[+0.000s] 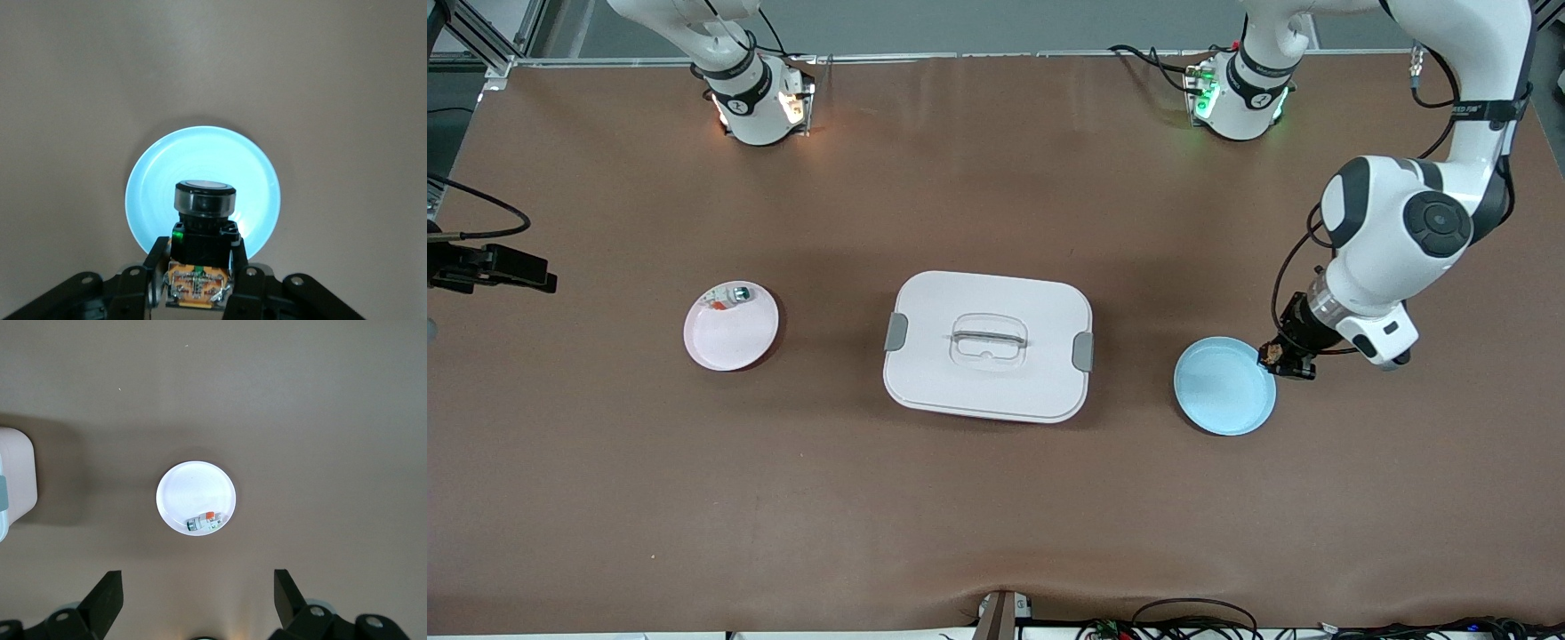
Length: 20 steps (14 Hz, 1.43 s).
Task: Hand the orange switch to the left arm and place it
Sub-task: 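Lower the switch onto the light-blue plate and open the left gripper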
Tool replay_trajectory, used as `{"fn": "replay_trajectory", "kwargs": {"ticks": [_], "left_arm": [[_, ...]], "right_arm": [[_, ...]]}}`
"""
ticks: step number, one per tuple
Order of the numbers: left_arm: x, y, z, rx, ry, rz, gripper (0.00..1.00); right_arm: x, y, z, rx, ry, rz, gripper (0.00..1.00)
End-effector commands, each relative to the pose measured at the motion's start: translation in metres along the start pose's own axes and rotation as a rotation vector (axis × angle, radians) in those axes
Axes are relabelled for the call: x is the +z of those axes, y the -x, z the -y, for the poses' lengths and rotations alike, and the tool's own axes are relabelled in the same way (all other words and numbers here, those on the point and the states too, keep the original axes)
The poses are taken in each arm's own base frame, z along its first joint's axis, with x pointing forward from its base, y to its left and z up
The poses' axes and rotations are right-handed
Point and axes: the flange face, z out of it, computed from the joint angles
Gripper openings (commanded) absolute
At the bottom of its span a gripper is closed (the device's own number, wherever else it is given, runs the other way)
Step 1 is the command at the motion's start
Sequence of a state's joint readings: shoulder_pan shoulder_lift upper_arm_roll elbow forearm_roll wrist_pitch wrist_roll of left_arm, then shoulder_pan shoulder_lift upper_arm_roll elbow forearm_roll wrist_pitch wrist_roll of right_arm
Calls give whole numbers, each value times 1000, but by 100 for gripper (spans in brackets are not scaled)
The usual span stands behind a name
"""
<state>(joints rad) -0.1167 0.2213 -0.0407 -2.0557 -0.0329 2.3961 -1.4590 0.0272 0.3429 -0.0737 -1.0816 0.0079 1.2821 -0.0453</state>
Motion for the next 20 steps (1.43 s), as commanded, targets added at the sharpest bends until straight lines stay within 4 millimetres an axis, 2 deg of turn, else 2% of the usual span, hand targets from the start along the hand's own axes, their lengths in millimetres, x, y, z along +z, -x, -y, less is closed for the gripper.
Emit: {"fn": "replay_trajectory", "kwargs": {"ticks": [1, 4, 8, 11, 16, 18, 20], "left_arm": [[23, 8, -1, -19, 13, 3, 0], [50, 13, -5, -18, -15, -12, 0], [80, 17, -19, -45, -40, -49, 0], [103, 26, -17, -23, -71, -69, 0], [137, 28, -13, -23, -116, -72, 0], [146, 30, -10, -19, -132, -72, 0], [147, 30, -10, -16, -133, -72, 0]], "right_arm": [[10, 31, -4, 2, -18, -46, 100], [16, 48, -2, -2, -21, -86, 100], [11, 49, -7, 6, -22, -98, 100], [10, 50, -7, 8, -22, -103, 100], [5, 51, -19, 29, -24, -123, 100], [5, 51, -21, 31, -24, -124, 100], [5, 50, -20, 31, -24, -129, 100]]}}
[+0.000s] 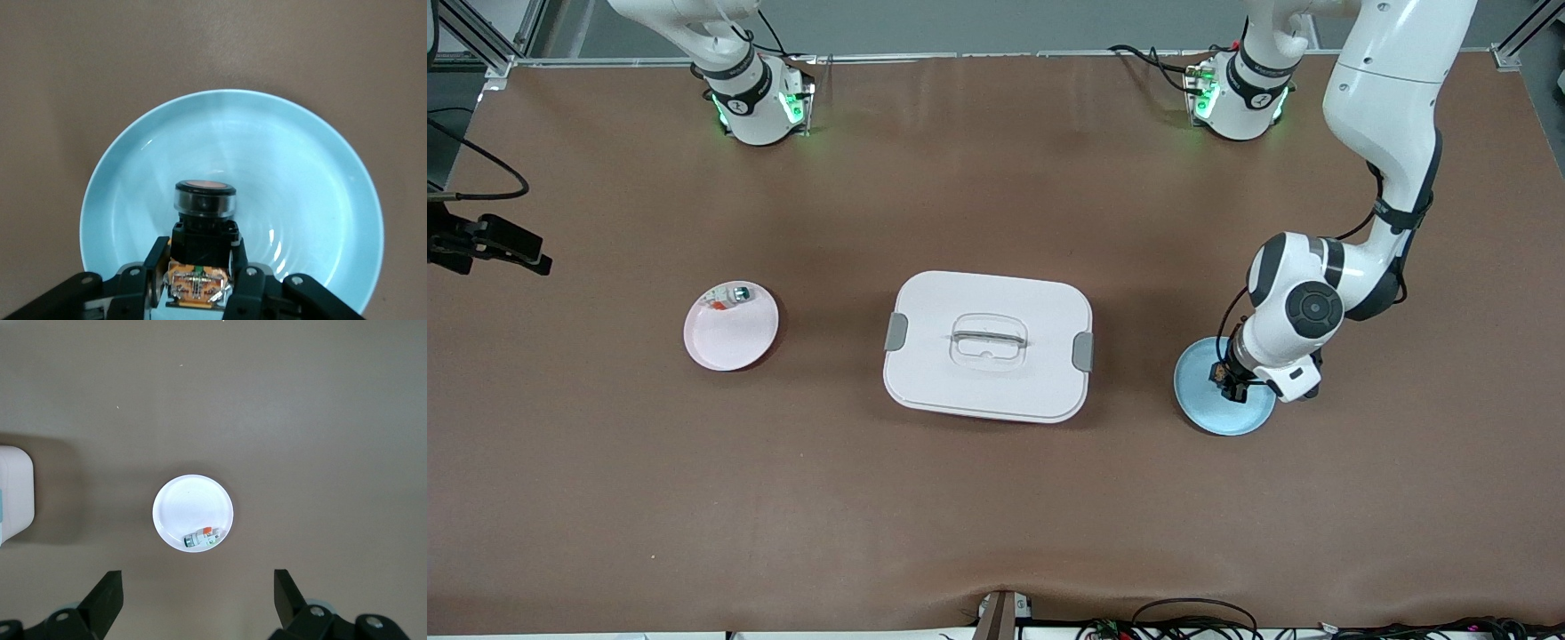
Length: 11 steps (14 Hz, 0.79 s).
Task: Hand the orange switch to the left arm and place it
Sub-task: 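Lower the switch onto the light-blue plate and open the left gripper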
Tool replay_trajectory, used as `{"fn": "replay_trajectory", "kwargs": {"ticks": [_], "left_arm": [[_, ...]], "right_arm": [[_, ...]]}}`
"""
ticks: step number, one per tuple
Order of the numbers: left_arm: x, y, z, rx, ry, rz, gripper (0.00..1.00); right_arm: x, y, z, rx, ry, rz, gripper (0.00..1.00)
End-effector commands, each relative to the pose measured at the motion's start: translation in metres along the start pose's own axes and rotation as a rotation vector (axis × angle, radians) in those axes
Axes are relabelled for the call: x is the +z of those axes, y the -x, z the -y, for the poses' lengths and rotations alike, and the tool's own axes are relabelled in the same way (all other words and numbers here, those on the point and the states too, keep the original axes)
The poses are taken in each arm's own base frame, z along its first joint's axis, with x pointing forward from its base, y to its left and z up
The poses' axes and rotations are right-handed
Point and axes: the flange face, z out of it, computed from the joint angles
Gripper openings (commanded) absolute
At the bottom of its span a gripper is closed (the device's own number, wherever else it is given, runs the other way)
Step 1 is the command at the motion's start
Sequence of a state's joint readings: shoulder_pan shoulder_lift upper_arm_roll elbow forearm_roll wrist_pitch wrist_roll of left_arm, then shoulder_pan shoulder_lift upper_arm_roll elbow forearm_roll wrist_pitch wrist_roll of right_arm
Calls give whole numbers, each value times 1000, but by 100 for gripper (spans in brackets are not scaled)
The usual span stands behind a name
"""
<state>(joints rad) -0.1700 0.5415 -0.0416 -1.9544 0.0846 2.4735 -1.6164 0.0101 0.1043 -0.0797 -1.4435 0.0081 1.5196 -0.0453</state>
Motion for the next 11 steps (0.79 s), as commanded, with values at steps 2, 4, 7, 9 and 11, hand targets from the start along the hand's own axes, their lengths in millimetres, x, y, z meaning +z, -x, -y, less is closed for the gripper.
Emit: {"fn": "replay_trajectory", "kwargs": {"ticks": [2, 4, 7, 9, 11], "left_arm": [[-2, 1, -5, 2, 10, -23, 0], [-5, -6, -6, 22, 15, -32, 81], [-18, -11, -9, 46, 34, -38, 100], [-38, -22, -8, 108, 49, -37, 100], [-59, -41, -2, 231, 29, -46, 100]], "right_arm": [[-4, 7, 0, 2, -10, -18, 100], [-4, 6, 2, -3, -9, -19, 100], [-4, 6, 2, -3, -10, -19, 100], [-5, 7, 2, -3, -10, -21, 100], [-5, 7, 3, -4, -10, -21, 100]]}}
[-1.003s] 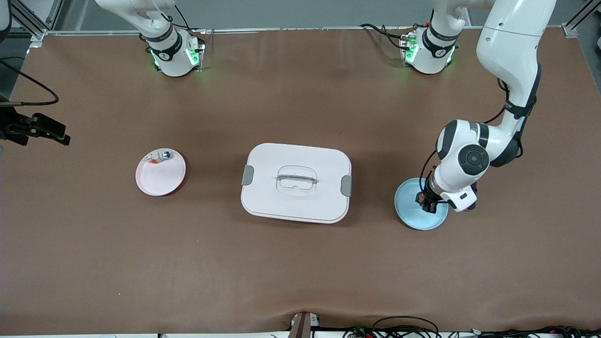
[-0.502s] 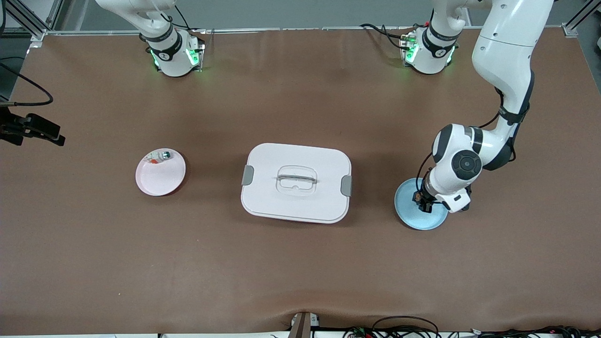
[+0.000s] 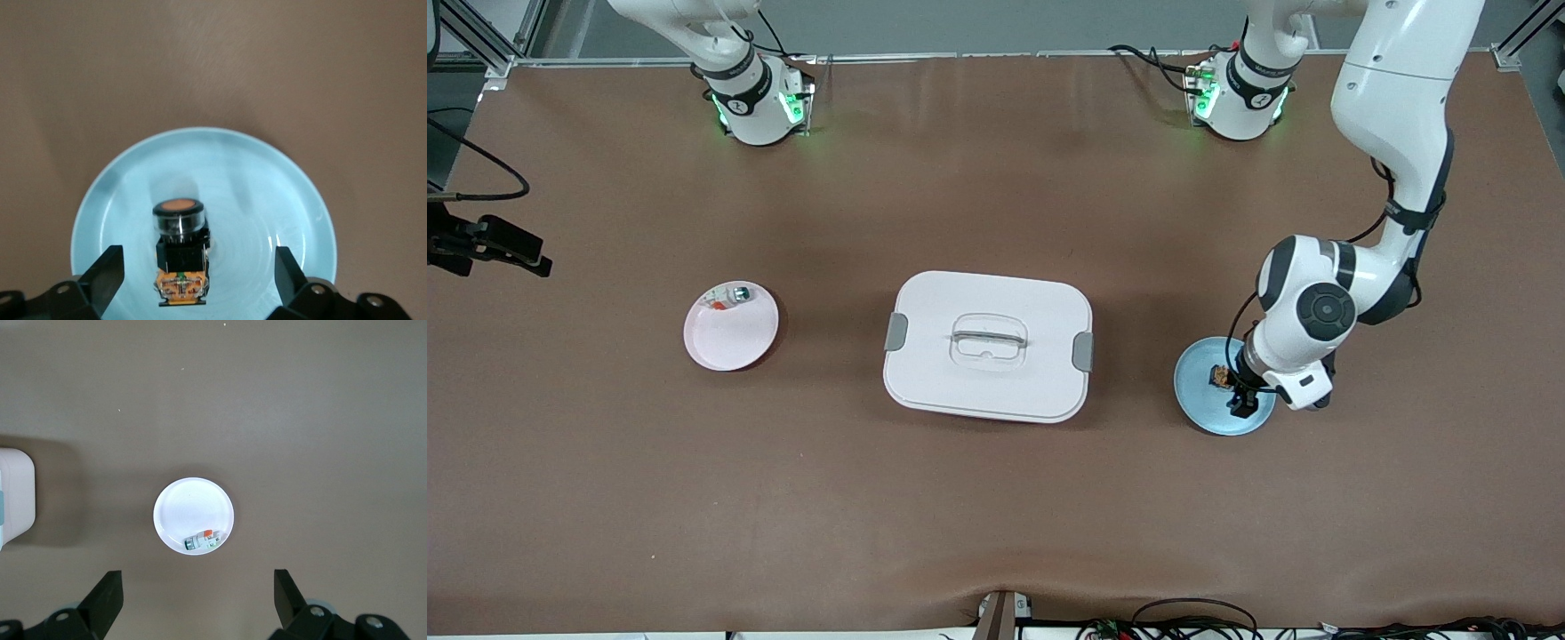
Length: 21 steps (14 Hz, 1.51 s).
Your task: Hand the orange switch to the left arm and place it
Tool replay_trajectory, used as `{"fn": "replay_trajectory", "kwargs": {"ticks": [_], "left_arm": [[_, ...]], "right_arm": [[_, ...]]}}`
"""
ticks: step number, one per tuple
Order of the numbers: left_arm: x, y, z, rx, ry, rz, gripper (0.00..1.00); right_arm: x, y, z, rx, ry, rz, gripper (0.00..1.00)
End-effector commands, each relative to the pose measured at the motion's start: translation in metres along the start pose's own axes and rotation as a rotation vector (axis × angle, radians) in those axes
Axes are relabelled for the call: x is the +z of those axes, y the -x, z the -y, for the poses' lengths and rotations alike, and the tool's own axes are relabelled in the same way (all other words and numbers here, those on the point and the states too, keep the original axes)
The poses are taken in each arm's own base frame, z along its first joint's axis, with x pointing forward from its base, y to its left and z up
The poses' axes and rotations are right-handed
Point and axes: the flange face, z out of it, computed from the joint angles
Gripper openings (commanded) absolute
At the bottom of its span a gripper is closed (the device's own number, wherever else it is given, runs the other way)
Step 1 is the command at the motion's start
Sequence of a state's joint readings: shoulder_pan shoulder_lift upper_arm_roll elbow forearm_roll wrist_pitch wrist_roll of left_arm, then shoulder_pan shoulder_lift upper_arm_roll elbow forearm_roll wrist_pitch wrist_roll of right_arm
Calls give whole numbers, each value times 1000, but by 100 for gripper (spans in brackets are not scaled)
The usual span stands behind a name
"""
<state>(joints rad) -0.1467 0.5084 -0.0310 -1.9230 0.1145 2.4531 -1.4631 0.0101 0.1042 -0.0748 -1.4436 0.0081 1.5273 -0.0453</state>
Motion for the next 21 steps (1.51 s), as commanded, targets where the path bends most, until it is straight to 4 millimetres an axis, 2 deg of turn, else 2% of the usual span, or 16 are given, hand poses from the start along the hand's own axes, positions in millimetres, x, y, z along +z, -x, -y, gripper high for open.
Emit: {"fn": "replay_trajectory", "kwargs": {"ticks": [1, 3, 6, 10, 15, 17, 19, 21], "left_arm": [[-38, -29, 17, 160, -19, -9, 100], [-53, -43, 25, 316, 1, 38, 100], [-52, -68, 39, 653, 30, 81, 100], [-68, -70, 37, 1022, 66, 55, 100], [-142, -73, 23, 1054, 136, -22, 100], [-170, -77, 27, 1054, 153, -44, 100], [-188, -75, 33, 1060, 147, -36, 100], [-214, -74, 41, 1061, 151, -39, 100]], "right_arm": [[-6, 8, 0, 0, -10, -15, 100], [-8, 9, 4, -6, -10, -19, 100], [-13, 9, 1, 0, -9, -27, 100], [-15, 10, 1, 11, -10, -25, 100], [-22, 15, -4, 29, -59, -26, 100], [-22, 15, -3, 25, -59, -23, 100], [-22, 15, -2, 24, -59, -21, 100], [-29, 14, -2, 23, -61, -37, 100]]}}
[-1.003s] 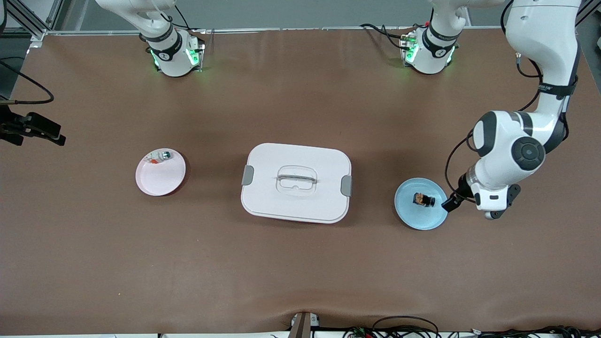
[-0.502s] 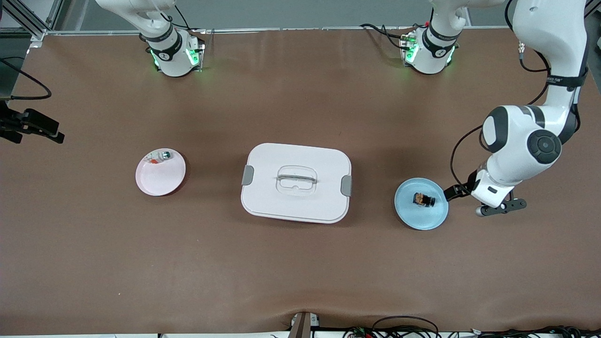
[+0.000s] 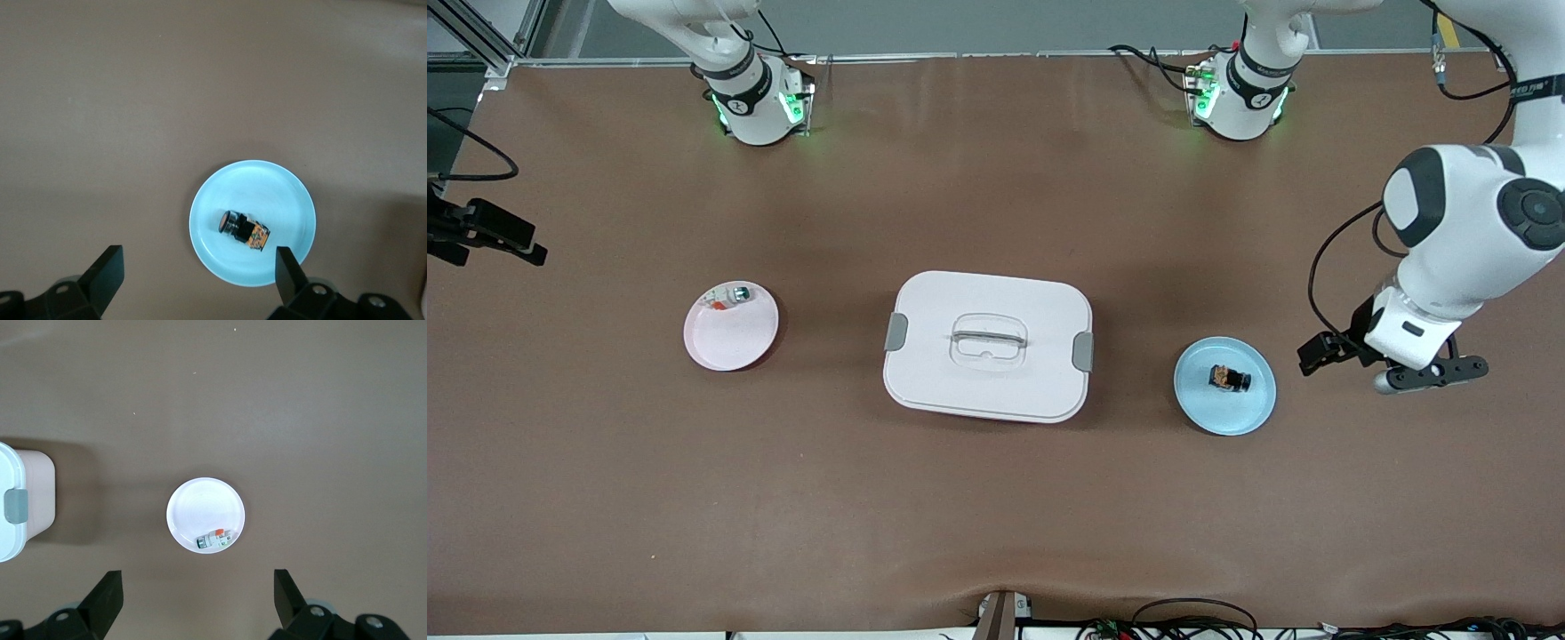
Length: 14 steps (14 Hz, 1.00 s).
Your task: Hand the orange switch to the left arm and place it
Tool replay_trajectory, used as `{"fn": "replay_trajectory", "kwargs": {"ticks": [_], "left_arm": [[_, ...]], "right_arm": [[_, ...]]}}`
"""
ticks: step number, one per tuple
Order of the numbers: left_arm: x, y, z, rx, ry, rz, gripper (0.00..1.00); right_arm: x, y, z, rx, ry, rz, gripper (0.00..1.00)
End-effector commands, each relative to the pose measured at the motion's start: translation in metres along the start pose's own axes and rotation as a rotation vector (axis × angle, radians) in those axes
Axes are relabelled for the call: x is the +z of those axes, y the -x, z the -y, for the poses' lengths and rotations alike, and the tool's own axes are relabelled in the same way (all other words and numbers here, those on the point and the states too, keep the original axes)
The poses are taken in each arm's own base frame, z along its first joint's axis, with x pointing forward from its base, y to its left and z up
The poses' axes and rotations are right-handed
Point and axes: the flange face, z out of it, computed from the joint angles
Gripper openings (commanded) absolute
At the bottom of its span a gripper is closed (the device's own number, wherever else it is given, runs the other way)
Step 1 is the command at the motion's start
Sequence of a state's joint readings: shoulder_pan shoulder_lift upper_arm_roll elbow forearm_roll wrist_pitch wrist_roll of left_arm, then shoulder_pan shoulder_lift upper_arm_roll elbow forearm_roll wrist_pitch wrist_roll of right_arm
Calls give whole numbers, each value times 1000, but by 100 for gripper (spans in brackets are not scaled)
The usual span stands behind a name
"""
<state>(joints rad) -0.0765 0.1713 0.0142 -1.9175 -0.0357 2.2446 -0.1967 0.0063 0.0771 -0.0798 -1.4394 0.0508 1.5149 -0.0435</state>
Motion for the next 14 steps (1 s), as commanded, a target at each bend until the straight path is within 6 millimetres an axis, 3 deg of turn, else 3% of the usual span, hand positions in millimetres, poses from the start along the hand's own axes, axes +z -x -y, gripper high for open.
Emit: {"fn": "replay_trajectory", "kwargs": {"ticks": [1, 6, 9, 12, 14], "left_arm": [[-42, 12, 3, 28, 1, 6, 100], [-112, 26, 11, 110, 3, 23, 100], [-155, 23, 9, 112, 0, 52, 100], [-186, 25, 9, 109, -3, 81, 100], [-196, 28, 2, 113, -4, 97, 100]], "right_arm": [[-17, 4, -1, 4, -14, -27, 100], [-27, 3, 0, 2, -7, -48, 100], [-26, 4, -2, 3, -12, -45, 100], [-23, 6, -5, 6, -12, -23, 100], [-22, 9, -4, 4, -15, 3, 100]]}}
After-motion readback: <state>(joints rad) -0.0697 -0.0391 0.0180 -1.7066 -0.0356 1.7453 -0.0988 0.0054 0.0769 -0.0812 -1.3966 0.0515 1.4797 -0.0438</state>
